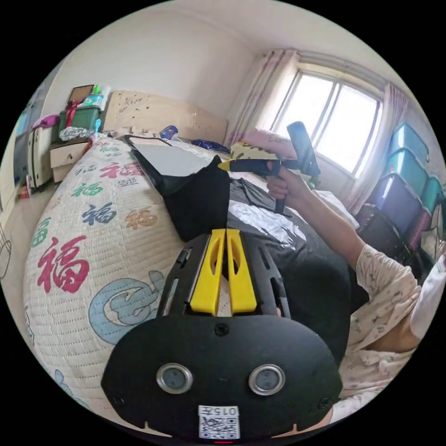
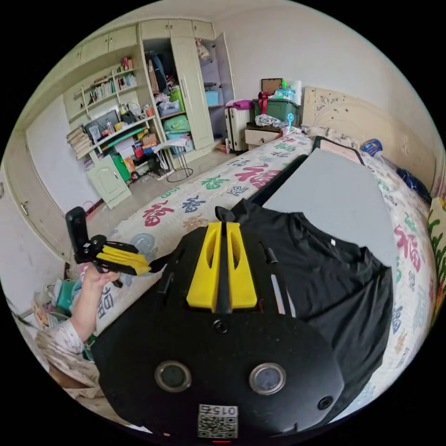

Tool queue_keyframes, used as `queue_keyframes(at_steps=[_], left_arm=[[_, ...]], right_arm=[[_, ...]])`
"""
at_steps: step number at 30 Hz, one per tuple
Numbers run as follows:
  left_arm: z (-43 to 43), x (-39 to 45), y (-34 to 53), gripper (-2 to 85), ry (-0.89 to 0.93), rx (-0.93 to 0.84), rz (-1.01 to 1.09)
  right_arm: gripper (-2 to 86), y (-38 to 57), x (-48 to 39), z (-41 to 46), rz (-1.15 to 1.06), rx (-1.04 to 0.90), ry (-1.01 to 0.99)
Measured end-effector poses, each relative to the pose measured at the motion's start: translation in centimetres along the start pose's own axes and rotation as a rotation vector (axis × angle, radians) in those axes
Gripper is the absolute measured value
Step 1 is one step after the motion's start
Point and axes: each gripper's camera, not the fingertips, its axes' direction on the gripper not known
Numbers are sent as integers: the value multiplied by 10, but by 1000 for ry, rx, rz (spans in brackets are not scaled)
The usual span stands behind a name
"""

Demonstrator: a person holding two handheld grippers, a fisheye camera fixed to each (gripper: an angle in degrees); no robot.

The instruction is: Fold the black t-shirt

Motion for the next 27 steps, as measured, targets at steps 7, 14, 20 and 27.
queue_keyframes(at_steps=[7, 14, 20, 27], left_arm=[[66, 100, 10, -2, -27, -121, 275], [171, 111, 45, 0, 49, -352, 333], [170, 132, 107, 22, -102, -274, 381], [212, 121, 144, 59, -370, -199, 310]], right_arm=[[6, 84, 53, -61, 56, 27, 31], [10, 142, 83, -70, 61, -7, 37], [21, 168, 91, -76, 69, 3, 99], [91, 182, 73, -83, 56, 47, 303]])
